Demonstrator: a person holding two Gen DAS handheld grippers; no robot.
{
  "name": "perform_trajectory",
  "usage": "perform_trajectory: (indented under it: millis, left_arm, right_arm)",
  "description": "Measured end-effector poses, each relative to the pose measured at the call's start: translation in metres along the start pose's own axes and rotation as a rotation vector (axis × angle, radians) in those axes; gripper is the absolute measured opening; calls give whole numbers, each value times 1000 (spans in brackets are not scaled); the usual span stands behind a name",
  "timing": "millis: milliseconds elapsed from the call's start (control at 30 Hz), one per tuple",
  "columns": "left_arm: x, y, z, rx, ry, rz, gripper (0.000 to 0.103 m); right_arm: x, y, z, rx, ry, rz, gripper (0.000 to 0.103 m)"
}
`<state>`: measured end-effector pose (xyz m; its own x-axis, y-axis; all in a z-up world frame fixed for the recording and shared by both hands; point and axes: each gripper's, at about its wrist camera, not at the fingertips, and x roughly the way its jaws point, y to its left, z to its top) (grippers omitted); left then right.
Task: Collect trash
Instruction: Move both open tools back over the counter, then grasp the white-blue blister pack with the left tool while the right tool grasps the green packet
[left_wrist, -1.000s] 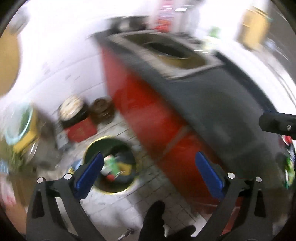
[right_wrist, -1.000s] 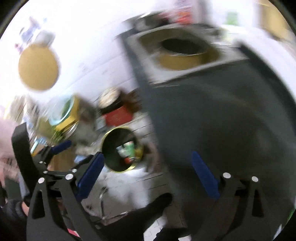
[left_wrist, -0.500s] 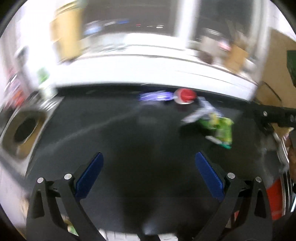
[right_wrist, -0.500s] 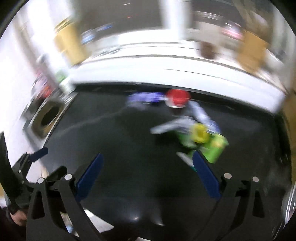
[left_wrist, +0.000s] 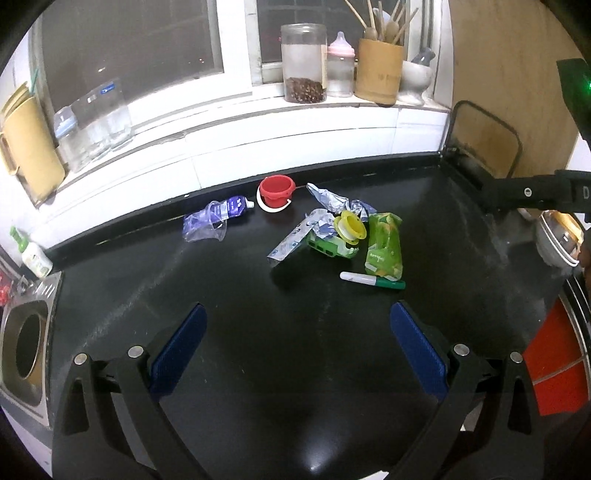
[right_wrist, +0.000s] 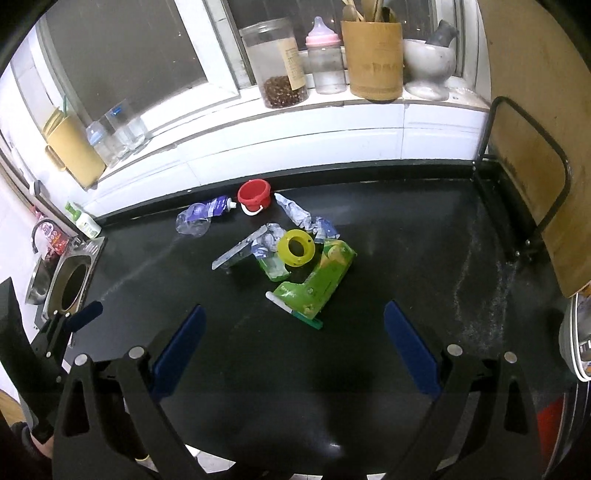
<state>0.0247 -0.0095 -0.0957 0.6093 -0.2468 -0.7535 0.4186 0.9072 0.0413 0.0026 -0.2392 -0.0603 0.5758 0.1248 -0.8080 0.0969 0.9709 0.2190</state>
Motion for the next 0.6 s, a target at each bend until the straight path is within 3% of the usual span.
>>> perform_trajectory:
  millis: [267, 600]
  left_arm:
    - [48, 10, 14, 23, 27, -28, 96]
    - [147, 19, 34, 67, 82, -46, 96]
  right_arm:
    - [38, -15, 4, 46, 49, -15, 93]
    - [147, -34, 13, 84, 183, -82, 93]
